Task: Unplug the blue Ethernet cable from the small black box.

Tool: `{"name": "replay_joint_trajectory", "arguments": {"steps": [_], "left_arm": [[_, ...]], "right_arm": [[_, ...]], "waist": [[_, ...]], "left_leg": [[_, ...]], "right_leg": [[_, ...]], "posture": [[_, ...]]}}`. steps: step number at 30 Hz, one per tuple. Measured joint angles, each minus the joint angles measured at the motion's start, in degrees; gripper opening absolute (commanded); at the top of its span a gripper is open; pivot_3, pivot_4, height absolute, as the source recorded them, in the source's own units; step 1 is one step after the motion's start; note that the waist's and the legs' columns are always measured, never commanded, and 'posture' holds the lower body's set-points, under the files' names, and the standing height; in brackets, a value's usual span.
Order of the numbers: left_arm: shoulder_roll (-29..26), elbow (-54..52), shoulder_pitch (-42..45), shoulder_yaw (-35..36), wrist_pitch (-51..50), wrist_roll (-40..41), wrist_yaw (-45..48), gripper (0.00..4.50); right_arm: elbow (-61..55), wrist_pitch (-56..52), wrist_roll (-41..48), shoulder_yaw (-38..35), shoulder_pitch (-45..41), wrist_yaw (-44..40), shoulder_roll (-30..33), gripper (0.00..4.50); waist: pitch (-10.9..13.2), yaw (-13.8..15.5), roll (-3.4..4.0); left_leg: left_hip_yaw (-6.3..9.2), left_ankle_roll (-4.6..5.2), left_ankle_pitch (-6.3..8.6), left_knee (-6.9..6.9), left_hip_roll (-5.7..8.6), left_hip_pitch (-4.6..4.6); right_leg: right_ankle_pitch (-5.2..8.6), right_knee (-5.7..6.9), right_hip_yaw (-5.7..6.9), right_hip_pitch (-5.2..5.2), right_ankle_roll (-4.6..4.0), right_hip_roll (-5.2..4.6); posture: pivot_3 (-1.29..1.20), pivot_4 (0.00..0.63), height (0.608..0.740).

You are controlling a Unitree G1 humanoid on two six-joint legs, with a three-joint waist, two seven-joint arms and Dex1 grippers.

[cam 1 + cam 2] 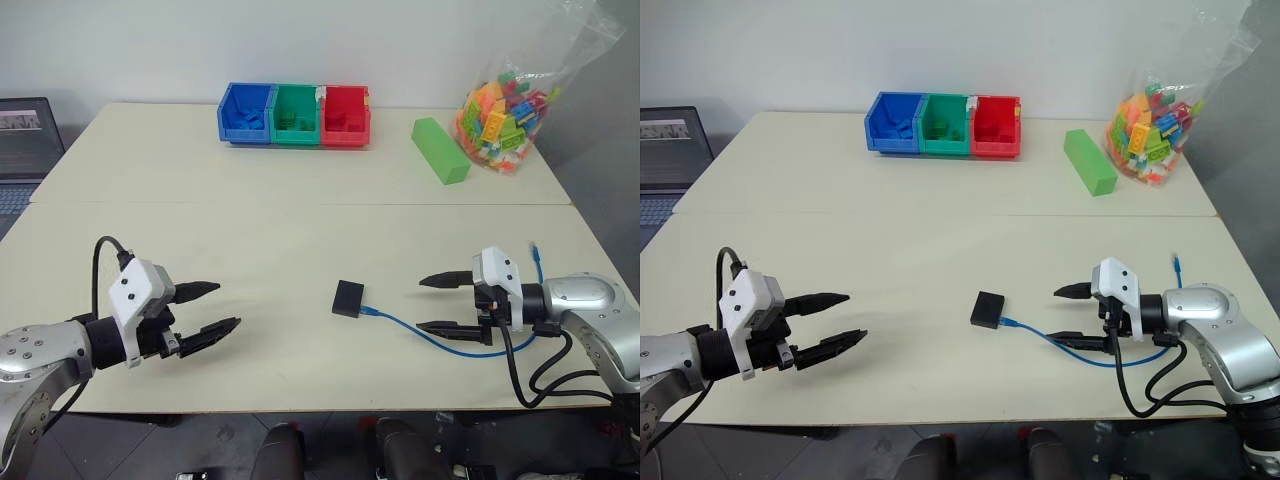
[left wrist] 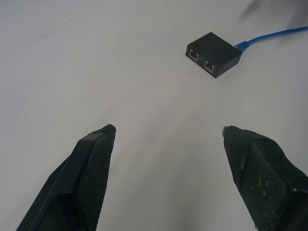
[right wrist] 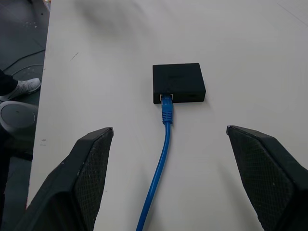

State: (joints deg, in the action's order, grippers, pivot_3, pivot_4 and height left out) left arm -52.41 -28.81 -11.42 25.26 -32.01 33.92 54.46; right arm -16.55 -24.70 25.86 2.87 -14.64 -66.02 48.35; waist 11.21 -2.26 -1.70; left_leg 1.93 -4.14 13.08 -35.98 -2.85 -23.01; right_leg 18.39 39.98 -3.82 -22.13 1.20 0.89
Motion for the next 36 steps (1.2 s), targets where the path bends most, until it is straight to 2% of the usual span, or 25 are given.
{"name": "replay_joint_trajectory", "arguments": {"steps": [18, 24, 30, 36], "left_arm": [[0.9, -0.3, -1.4, -0.5, 1.6, 0.0, 2.5, 3.79], [0.7, -2.0, -1.8, -6.1, 5.2, -1.5, 6.2, 3.79], [0.7, -1.9, -0.3, -7.7, 6.1, -1.1, 7.5, 3.79], [0.7, -1.0, 1.3, -8.9, 6.0, -0.5, 7.7, 3.79]], "right_arm": [[0.0, 0.6, -2.2, 1.3, 0.0, 0.8, -0.8, 3.99], [2.5, 0.7, -8.2, 8.8, -1.0, 6.2, -8.6, 3.99], [7.0, 2.1, -14.0, 12.8, -3.0, 12.5, -15.7, 3.99], [9.6, 3.1, -17.2, 14.9, -3.7, 14.1, -17.8, 3.99]], "waist": [[0.0, 0.0, 0.00], [0.0, 0.0, -0.01], [0.0, 0.0, -0.04], [0.0, 0.0, -0.04]], "left_leg": [[-0.01, 0.00, 0.00, -0.01, 0.00, 0.01], [-0.03, 0.00, 0.00, -0.03, 0.00, 0.03], [-0.03, 0.00, 0.00, -0.05, -0.01, 0.02], [-0.08, 0.00, 0.00, -0.04, 0.01, 0.02]], "right_leg": [[-0.01, 0.01, 0.00, 0.01, 0.00, 0.00], [-0.09, 0.03, -0.03, 0.02, -0.14, 0.00], [-0.14, 0.04, -0.02, 0.01, -0.20, 0.02], [-0.16, 0.03, -0.01, 0.01, -0.20, 0.01]], "posture": [[0.00, 0.150, 0.740], [0.00, 0.150, 0.740], [0.00, 0.150, 0.740], [0.00, 0.150, 0.740]]}}
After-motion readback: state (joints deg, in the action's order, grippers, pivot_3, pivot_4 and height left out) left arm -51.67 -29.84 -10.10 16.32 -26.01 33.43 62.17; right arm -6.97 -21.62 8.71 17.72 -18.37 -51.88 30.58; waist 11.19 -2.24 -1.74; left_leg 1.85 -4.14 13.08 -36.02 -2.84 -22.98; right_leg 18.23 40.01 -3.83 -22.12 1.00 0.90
